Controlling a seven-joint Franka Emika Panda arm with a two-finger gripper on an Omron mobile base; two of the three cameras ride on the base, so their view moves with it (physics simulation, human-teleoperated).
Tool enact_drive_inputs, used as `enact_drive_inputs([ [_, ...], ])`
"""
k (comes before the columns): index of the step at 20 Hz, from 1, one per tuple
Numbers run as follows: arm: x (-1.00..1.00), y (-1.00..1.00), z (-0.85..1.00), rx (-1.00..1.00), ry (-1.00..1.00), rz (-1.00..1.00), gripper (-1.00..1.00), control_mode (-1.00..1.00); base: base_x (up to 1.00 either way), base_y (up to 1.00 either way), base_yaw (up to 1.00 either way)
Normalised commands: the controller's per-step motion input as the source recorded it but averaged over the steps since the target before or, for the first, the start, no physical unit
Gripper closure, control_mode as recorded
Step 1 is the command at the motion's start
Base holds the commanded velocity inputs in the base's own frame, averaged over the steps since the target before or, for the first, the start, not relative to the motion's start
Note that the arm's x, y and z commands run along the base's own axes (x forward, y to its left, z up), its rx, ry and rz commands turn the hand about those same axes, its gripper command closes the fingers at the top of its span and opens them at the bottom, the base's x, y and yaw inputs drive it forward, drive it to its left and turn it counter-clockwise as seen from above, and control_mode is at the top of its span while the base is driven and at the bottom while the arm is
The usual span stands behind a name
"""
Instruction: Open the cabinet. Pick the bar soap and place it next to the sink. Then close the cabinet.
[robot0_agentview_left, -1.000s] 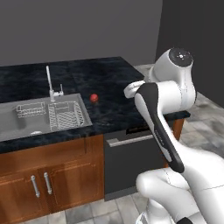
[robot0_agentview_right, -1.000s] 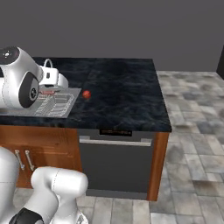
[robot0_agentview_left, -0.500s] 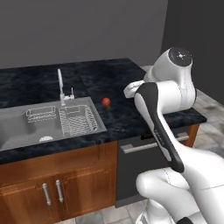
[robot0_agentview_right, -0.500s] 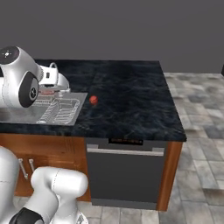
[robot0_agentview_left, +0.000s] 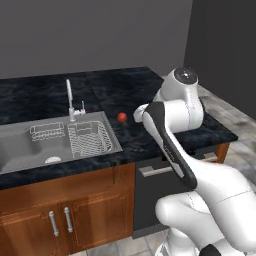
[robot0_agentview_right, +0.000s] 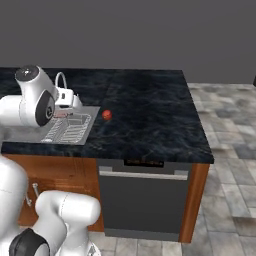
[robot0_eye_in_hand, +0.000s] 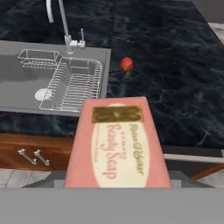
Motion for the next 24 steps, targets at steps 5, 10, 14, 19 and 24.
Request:
enact_drive_inputs([
  [5, 0.75, 0.01, -0.89, 0.00, 0.10, 0.02, 1.00, -1.00, 0.00, 0.00, 0.00],
  [10, 0.66, -0.05, -0.71, 0.00, 0.05, 0.06, 1.00, -1.00, 0.00, 0.00, 0.00],
  [14, 0.74, 0.00, -0.57, 0.00, 0.01, 0.06, 1.00, -1.00, 0.00, 0.00, 0.00],
  [19, 0.69, 0.00, -0.50, 0.00, 0.00, 0.06, 1.00, -1.00, 0.00, 0.00, 0.00],
  [24, 0.53, 0.00, -0.37, 0.00, 0.09, 0.00, 1.00, -1.00, 0.00, 0.00, 0.00],
])
